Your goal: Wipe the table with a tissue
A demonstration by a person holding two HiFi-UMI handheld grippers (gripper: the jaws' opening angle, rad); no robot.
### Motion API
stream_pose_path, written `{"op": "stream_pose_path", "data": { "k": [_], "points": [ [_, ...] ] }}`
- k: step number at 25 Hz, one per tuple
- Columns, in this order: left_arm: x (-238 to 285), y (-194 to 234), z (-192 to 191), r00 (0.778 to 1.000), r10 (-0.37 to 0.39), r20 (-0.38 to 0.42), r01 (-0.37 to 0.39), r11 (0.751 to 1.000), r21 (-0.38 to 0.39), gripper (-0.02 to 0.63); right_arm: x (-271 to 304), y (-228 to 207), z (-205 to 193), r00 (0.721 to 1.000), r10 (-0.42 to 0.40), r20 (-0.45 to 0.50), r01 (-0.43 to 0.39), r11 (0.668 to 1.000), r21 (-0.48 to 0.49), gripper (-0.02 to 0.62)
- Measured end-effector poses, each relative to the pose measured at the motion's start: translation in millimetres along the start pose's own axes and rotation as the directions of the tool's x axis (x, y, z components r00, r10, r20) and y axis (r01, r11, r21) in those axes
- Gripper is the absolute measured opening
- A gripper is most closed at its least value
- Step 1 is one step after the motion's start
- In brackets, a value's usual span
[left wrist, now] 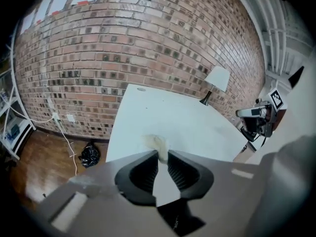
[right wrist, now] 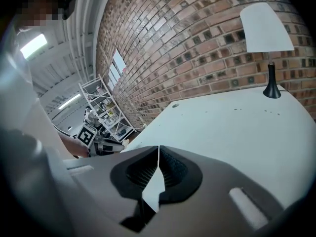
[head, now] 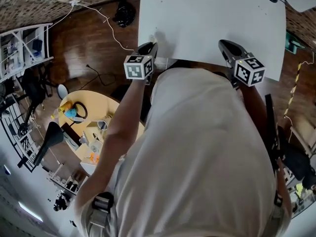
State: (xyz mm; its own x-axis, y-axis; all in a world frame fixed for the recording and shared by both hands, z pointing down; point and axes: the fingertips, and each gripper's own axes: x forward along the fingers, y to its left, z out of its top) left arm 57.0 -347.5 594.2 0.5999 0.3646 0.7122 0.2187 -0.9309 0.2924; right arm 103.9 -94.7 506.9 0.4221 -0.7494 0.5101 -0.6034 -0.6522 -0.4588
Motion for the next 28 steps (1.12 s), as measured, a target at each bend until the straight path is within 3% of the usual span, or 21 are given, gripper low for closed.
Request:
{"op": "stream_pose_path", "data": {
  "k": [5,14,19,23,28],
  "points": [
    [14.3,20.4,10.7,0.995,0.005,-0.097,0.002,0.997,0.078,0.066,13.5,0.2,3.7,0.999,-0.049,-0.012,0.049,0.999,0.009,0.014],
    [46.6,55.5,21.0,0.988,0.056,-0.145,-0.041,0.994,0.106,0.066,33.9,-20.3,28.8,0.996,-0.092,-0.011,0.093,0.995,0.042,0.014],
    [59.4,54.2,23.8,0.97,0.124,-0.208,-0.094,0.984,0.15,0.064,23.4,-43.1,41.5,0.996,-0.093,-0.006,0.093,0.993,0.078,0.014],
    [62.1,51.5,23.2,0.955,0.173,-0.239,-0.145,0.981,0.129,0.063,21.2,-66.4,45.3,0.996,-0.092,-0.006,0.092,0.987,0.134,0.014],
    [62.8,48.8,25.4,0.945,0.194,-0.264,-0.162,0.977,0.14,0.063,22.6,-79.5,65.6,0.998,-0.064,0.002,0.063,0.993,0.097,0.014]
  ]
}}
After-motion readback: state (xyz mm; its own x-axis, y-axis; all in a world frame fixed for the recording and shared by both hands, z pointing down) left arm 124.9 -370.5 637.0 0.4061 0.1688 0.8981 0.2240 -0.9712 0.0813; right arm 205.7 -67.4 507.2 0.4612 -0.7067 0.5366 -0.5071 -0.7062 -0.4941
